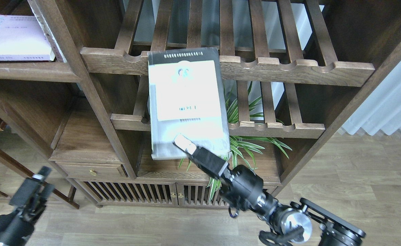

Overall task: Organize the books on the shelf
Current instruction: 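Pull the black-and-green book down off the upper shelf with the right gripper, then pass the black-and-green book to the left gripper and carry it to the side shelf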

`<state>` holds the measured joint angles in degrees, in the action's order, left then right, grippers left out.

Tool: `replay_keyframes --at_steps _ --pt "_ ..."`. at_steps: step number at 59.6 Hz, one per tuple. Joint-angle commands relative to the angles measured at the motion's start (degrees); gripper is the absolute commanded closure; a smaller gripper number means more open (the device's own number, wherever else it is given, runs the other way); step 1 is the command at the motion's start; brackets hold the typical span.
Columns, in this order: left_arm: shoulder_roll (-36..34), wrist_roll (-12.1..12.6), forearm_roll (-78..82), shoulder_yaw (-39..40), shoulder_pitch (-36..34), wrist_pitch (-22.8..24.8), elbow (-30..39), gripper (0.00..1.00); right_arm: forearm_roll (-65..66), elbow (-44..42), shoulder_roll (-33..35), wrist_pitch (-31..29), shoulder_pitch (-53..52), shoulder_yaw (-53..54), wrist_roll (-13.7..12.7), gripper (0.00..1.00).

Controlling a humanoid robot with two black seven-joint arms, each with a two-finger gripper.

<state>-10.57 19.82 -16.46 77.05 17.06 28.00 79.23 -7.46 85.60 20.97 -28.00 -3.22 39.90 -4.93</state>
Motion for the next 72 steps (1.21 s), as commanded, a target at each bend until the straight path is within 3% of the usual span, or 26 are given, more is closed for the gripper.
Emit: replay_keyframes --at_steps 1,7,13,40,45,52,54,61,70,72 --pt "-0.15 -1.88 -1.29 -4.88 -0.71 0.00 1.10 0.00 0.07 -2.98 0.56 0.00 0.32 -0.35 -3.68 0.95" --pt "-0.24 -4.69 -1.64 -9.10 -1.24 0.00 2.77 0.00 0.16 -4.03 0.12 0.00 0.85 -0.97 -7.02 0.95" --pt "-0.24 -6.45 -1.64 -12.79 -1.95 0.00 3.74 0.00 0.16 -4.12 -0.23 0.00 1.11 -2.46 -7.55 0.95" --pt "1.78 -6.98 -1.55 -23.16 -5.99 0.00 4.09 0.03 2.79 -4.12 -4.27 0.00 3.75 -5.10 -9.84 0.95" --pt "1.78 -7.07 -1.55 -24.75 -6.52 0.00 3.74 0.16 3.06 -4.12 -4.62 0.00 4.37 -5.10 -9.84 0.95" --pt "1.69 -8.39 -1.64 -26.85 -6.87 0.00 3.74 0.49 3.06 -4.12 -5.15 0.00 4.63 -5.01 -9.84 0.95" --pt "1.69 -8.92 -1.64 -27.38 -6.96 0.00 3.74 0.53 3.06 -4.12 -5.24 0.00 4.72 -5.01 -9.84 0.95" --pt "1.25 -10.94 -1.64 -28.71 -8.01 0.00 3.56 0.89 3.15 -4.12 -5.24 0.00 5.42 -4.92 -9.84 0.95" --pt "-0.07 -10.41 -1.47 -28.62 -8.01 0.00 3.74 0.94 3.15 -4.12 -5.24 0.00 5.51 -4.57 -9.84 0.92" --pt "-0.86 -10.33 -1.38 -28.62 -7.92 0.00 4.09 0.94 3.06 -4.12 -5.15 0.00 5.60 -4.57 -9.75 0.86"
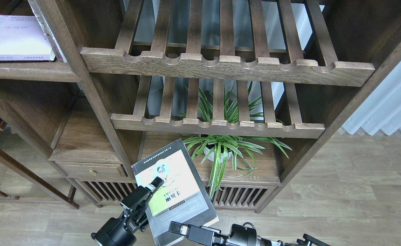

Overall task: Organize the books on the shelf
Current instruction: 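Pass the black-and-green book to the left gripper and carry it to the side shelf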

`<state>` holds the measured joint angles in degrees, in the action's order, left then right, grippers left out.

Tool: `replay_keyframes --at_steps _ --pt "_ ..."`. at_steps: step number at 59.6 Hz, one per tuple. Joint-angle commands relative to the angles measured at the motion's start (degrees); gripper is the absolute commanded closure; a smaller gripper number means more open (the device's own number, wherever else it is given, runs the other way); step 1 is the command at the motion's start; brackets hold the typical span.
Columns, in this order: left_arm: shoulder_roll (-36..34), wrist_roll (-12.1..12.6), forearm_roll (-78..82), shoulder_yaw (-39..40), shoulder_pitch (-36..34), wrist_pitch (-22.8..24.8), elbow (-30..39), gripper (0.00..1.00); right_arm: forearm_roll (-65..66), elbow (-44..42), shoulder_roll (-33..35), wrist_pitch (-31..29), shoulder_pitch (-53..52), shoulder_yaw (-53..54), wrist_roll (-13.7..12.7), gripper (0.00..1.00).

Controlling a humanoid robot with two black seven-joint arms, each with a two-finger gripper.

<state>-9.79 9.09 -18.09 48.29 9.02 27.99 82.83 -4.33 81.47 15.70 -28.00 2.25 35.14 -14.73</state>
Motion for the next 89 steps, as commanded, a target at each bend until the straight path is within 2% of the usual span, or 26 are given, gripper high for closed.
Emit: replay_keyframes --at_steps 1,2,3,4,6,9,10,12,21,22,30,37,44,49,57,63,68,71,72,74,89 --pt "-2.25 0.40 0.25 0.22 0.21 0.01 0.66 0.94 -0.15 0.01 0.12 0.00 0.12 0.11 0.14 0.74" --pt "-2.60 0.40 0.25 0.31 0.30 0.01 0.67 0.94 -0.15 0.01 0.03 0.00 0.12 0.02 0.23 0.64" --pt "-3.21 0.40 0.25 0.66 0.47 0.01 0.75 0.94 0.11 0.01 -0.06 0.00 0.03 0.02 0.23 0.38" --pt "-3.39 0.49 0.25 0.84 0.47 0.01 0.75 0.94 0.37 0.01 -0.15 0.00 0.03 0.11 0.23 0.27" --pt "-4.01 0.49 0.25 1.36 0.65 0.01 0.84 0.94 0.72 0.01 -0.24 0.00 -0.32 0.02 0.31 0.17" --pt "-4.97 0.49 0.25 2.42 1.18 0.01 1.28 0.94 0.73 0.01 -0.41 0.00 -0.15 0.55 0.67 0.14" --pt "-5.59 0.49 0.25 3.38 1.70 0.01 1.89 0.95 0.73 0.01 -0.50 0.00 -0.06 0.55 0.67 0.07" --pt "-6.20 0.49 0.25 4.35 2.32 0.01 2.42 0.95 0.73 0.01 -0.59 0.00 -0.14 0.63 0.67 0.01" --pt "-11.74 0.66 0.43 13.57 7.06 0.01 8.66 0.95 0.64 -1.22 -0.41 0.00 -0.14 1.69 0.84 0.00" --pt "-14.70 0.66 0.43 19.32 10.02 0.01 12.32 0.95 0.55 -3.14 -0.50 0.00 -0.23 1.78 0.84 0.00" --pt "-18.07 0.75 0.60 31.58 13.83 0.01 16.66 0.95 0.55 -6.40 -0.68 0.00 -0.23 1.60 0.84 0.00" --pt "-19.13 1.89 1.22 41.08 14.10 0.01 18.42 0.95 0.55 -6.93 -0.94 0.00 -0.14 1.60 0.84 0.00" --pt "-20.18 5.05 2.27 48.20 13.92 0.01 18.68 0.95 0.55 -7.02 -1.55 0.00 -0.14 1.60 0.84 0.00" --pt "-21.59 5.41 2.36 52.25 13.83 0.01 18.60 0.95 0.55 -7.02 -1.55 0.00 -0.06 1.60 0.84 0.00" --pt "-24.14 7.34 3.68 63.06 13.31 0.01 17.72 0.95 0.55 -7.55 -1.47 0.00 0.21 1.60 0.84 0.00" --pt "-25.81 9.45 8.68 69.13 7.95 0.01 16.49 0.95 0.55 -8.08 -1.47 0.00 0.38 1.51 0.84 0.00" --pt "-26.25 10.77 16.93 71.23 -0.73 0.01 13.86 0.94 0.55 -8.08 -1.55 0.00 0.47 1.43 0.76 0.00" --pt "-26.07 10.77 21.25 71.33 -4.70 0.01 12.18 0.94 0.55 -8.08 -1.64 0.00 0.47 1.34 0.76 0.00" --pt "-25.98 10.94 26.56 71.41 -9.58 0.01 10.27 0.94 0.55 -8.08 -1.64 0.00 0.56 1.25 0.76 0.00" --pt "-25.72 11.03 30.64 71.41 -12.95 0.01 9.28 0.94 0.55 -8.08 -1.64 0.00 0.91 1.25 0.76 0.00" --pt "-22.73 11.03 49.29 69.39 -29.84 0.01 2.34 0.95 0.64 -8.08 -1.55 0.00 3.02 1.60 0.76 0.00"
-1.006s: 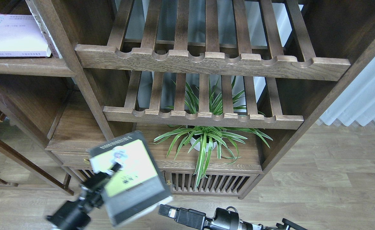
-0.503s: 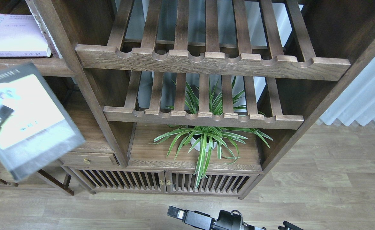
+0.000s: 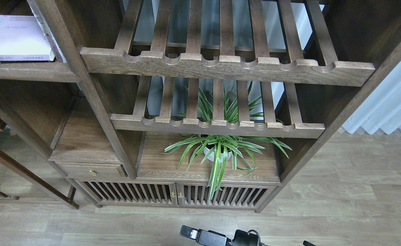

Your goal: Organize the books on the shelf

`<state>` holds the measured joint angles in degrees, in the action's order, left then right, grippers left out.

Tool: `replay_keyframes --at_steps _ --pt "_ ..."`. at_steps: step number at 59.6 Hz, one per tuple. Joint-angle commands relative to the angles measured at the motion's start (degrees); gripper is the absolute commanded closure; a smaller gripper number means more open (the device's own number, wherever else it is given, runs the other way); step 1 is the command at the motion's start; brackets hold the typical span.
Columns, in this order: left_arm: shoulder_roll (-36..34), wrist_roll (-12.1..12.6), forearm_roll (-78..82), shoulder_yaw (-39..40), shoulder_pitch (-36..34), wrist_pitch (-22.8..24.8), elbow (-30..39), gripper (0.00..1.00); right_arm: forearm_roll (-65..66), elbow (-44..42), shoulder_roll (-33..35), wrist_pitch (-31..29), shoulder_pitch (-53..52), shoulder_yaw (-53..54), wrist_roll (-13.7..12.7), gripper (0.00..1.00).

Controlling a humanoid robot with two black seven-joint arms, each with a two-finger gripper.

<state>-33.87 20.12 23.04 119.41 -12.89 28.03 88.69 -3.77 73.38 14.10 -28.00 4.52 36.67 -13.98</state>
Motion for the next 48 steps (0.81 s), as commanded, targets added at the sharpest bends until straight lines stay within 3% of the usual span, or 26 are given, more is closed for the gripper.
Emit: replay_keyframes --at_steps 1,24,35,36,42,48 --pt "1.43 0.01 8.68 -1.90 -8.55 -0.03 -3.78 0.95 0.08 0.01 0.05 0.00 0.84 0.07 0.00 0.00" --pt "2.66 -0.17 19.49 -20.87 -34.65 -0.03 -21.53 0.95 0.17 0.01 -0.21 0.00 0.84 -0.02 -0.08 0.00" --pt "4.69 -0.17 20.99 -24.31 -39.93 -0.03 -27.69 0.91 0.26 0.01 -1.18 0.00 0.84 0.07 0.00 0.00" --pt "4.77 -0.17 20.99 -25.88 -39.85 -0.03 -28.04 0.73 0.17 0.01 -1.36 0.00 0.84 0.16 0.00 0.00" --pt "5.65 -0.61 19.77 -27.30 -38.80 -0.03 -27.34 0.40 0.08 0.01 -1.62 0.00 1.19 0.25 0.09 0.00" --pt "5.83 -0.69 17.48 -27.21 -37.56 -0.03 -27.34 0.35 -0.01 0.01 -1.71 0.00 1.55 0.69 0.09 0.00"
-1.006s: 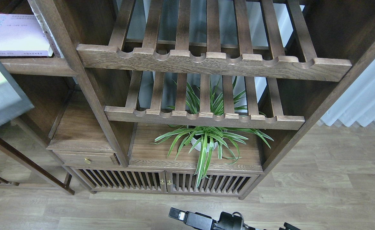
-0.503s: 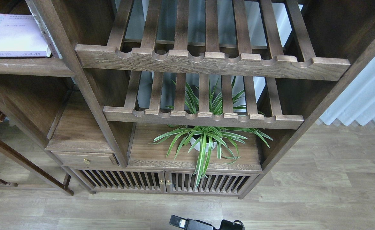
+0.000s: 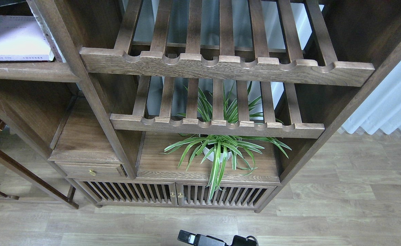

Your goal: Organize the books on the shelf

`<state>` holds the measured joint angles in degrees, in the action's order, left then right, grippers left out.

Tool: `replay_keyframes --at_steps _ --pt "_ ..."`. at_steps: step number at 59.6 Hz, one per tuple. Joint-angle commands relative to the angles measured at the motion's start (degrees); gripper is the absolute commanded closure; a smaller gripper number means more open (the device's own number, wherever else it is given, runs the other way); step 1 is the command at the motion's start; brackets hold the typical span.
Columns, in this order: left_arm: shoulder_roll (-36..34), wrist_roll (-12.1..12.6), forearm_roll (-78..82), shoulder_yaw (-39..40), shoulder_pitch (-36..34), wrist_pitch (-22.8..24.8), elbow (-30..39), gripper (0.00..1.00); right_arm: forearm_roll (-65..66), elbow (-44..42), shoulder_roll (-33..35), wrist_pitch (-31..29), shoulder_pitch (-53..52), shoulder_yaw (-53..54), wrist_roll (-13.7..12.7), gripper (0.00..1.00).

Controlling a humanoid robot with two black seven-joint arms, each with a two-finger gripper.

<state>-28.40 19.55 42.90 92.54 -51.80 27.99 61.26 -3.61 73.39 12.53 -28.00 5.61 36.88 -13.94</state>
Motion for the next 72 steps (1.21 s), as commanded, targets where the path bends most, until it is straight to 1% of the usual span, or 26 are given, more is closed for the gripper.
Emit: replay_keyframes --at_steps 1,7,16,22,31,38,40,43,54,59,72 --pt "0.36 -0.13 -2.64 -0.34 1.35 0.01 0.09 0.35 -0.17 -0.01 -0.14 0.00 0.54 0.57 0.06 0.00" --pt "0.36 -0.13 -5.02 -0.34 2.31 0.01 0.53 0.35 -0.17 -0.01 -0.49 0.00 0.90 0.92 0.06 0.00" --pt "0.28 -0.39 -7.21 1.76 3.98 0.01 3.43 0.35 -0.17 -0.01 -0.67 0.00 0.90 2.15 0.14 0.00" --pt "1.15 -0.39 -10.73 4.67 5.74 0.01 4.75 0.35 -0.35 -0.01 -0.84 0.00 0.90 3.03 0.32 0.00" --pt "2.82 -0.39 -13.89 9.59 8.64 0.01 7.21 0.35 -0.44 -0.01 -1.11 0.00 0.98 3.55 1.55 0.00" --pt "3.88 -0.39 -15.83 12.84 11.63 0.01 11.25 0.35 -0.44 -0.01 -2.43 0.00 0.90 3.64 1.64 0.00" --pt "4.06 -0.31 -17.14 14.16 14.08 0.01 14.76 0.35 -0.44 -0.01 -2.86 0.00 0.90 3.73 1.64 0.00" --pt "4.06 -0.22 -18.20 14.95 15.84 0.01 16.43 0.35 -0.44 -0.01 -3.13 0.00 0.90 3.73 1.73 0.00" --pt "4.06 -0.13 -21.98 18.38 21.65 0.01 19.34 0.35 -1.05 -0.01 -5.15 0.00 0.90 6.01 3.31 0.00" --pt "4.06 0.05 -24.00 19.87 25.42 0.01 20.91 0.31 -1.40 -0.01 -5.85 0.00 0.81 6.80 3.75 0.00" --pt "4.06 -0.13 -27.87 21.45 35.88 0.01 25.75 0.24 -2.46 0.08 -8.05 0.00 0.46 6.98 3.84 0.00"
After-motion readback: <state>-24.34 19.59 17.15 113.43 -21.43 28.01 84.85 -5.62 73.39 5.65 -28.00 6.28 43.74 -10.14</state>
